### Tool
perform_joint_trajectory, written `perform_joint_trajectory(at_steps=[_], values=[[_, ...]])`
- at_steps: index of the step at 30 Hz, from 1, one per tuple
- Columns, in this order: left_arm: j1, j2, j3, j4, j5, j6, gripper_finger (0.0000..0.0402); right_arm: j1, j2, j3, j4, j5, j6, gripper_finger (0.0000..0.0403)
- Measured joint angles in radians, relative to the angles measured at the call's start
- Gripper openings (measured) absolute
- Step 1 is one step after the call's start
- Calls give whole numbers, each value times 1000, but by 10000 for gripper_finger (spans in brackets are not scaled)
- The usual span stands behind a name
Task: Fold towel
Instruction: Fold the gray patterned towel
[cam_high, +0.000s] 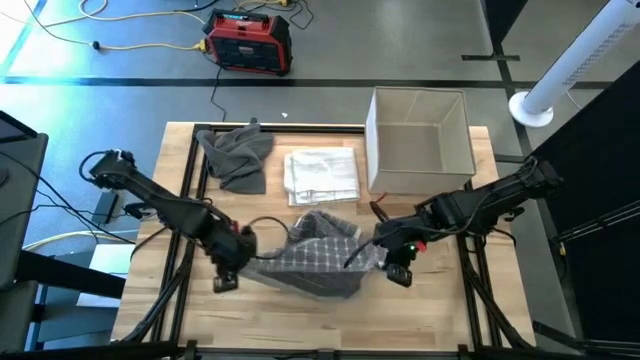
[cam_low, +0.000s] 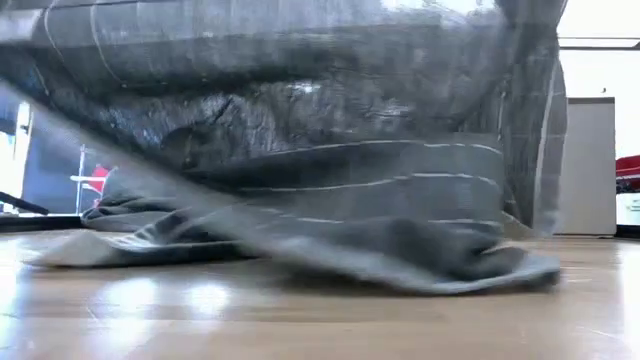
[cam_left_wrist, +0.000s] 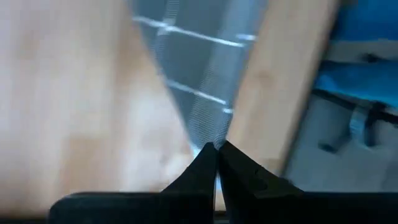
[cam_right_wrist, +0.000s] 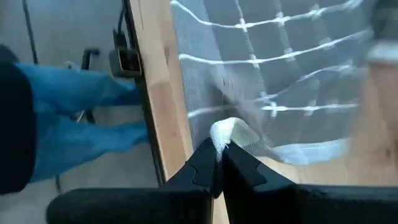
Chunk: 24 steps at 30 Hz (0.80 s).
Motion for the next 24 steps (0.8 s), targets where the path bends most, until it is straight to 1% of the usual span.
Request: perform_joint_trajectory(at_steps=[1, 9, 12, 14, 16, 18, 20, 21, 22, 24], values=[[7, -2, -13, -10, -24, -3, 0, -14, 5, -16, 7, 26, 37, 2], [67, 12, -200, 273, -75, 35, 0, -109, 10, -154, 104, 133, 175, 13], [70, 22, -272, 337, -37, 29, 0, -122, 9, -159, 79, 83, 166, 43], [68, 35, -314, 332, -4, 15, 0, -121, 9, -160, 35, 37, 166, 72], [66, 33, -345, 325, 23, 3, 0, -118, 9, -160, -7, -33, 156, 103], [61, 33, -365, 327, 41, -6, 0, -103, 9, -160, -50, -112, 106, 130], [57, 34, -373, 326, 41, -13, 0, -83, 8, -159, -66, -188, 21, 149], [57, 33, -372, 333, 41, -11, 0, -68, 7, -153, -86, -206, -17, 155], [57, 33, -371, 341, 41, -8, 0, -48, 6, -142, -102, -203, -59, 159], [57, 33, -371, 352, 41, -7, 0, -5, 4, -113, -105, -146, -146, 161]])
